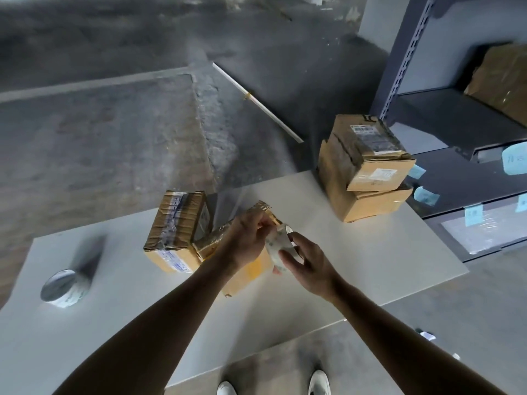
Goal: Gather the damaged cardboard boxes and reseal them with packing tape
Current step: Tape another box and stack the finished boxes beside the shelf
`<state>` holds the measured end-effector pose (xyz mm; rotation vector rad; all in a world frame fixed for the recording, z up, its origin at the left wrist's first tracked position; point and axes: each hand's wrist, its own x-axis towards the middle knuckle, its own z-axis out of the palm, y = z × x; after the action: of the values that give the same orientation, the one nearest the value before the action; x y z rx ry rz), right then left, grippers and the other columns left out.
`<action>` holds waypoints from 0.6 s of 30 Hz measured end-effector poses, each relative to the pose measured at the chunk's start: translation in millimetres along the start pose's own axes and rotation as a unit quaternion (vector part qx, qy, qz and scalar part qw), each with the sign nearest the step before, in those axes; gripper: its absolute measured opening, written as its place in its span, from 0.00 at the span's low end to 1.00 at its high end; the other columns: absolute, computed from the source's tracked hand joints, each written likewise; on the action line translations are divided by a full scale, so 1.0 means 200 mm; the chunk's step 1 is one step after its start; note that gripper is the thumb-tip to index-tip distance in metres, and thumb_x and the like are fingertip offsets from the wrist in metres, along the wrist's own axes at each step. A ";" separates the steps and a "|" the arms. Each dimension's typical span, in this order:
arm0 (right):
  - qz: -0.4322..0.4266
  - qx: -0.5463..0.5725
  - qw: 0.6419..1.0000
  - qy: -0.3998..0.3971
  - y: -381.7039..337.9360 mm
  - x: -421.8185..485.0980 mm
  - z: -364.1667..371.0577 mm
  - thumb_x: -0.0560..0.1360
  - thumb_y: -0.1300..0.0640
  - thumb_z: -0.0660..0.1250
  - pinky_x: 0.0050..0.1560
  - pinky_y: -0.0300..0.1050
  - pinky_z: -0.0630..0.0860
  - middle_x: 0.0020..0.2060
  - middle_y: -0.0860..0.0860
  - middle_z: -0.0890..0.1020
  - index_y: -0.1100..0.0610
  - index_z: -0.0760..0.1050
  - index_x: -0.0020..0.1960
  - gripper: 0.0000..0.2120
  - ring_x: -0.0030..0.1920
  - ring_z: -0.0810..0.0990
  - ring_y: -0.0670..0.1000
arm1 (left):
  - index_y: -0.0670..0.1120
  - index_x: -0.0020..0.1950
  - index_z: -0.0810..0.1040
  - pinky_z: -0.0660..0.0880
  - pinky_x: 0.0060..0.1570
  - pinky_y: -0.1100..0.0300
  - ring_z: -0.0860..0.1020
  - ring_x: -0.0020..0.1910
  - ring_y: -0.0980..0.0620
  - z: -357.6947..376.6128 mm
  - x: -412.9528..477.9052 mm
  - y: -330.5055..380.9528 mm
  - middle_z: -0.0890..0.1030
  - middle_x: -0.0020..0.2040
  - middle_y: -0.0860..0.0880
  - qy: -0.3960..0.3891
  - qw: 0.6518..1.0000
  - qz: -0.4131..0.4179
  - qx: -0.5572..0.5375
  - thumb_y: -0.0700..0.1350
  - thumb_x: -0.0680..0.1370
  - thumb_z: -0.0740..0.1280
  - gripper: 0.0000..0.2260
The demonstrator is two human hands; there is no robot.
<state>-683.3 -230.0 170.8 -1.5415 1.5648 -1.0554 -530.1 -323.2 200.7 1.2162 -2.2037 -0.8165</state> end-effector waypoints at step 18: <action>0.064 -0.088 0.990 0.086 -0.01 0.20 -0.03 0.77 0.46 0.69 0.24 0.34 0.71 0.30 0.49 0.77 0.55 0.66 0.57 0.19 0.25 0.77 0.47 | 0.44 0.48 0.77 0.73 0.40 0.68 0.77 0.44 0.56 -0.17 0.12 -0.01 0.75 0.46 0.54 0.062 0.993 0.066 0.075 0.44 0.80 0.67 0.04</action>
<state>-689.9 -269.1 178.8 -1.4719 1.8944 -1.0231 -518.7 -354.1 225.4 1.1425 -2.2481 -0.5183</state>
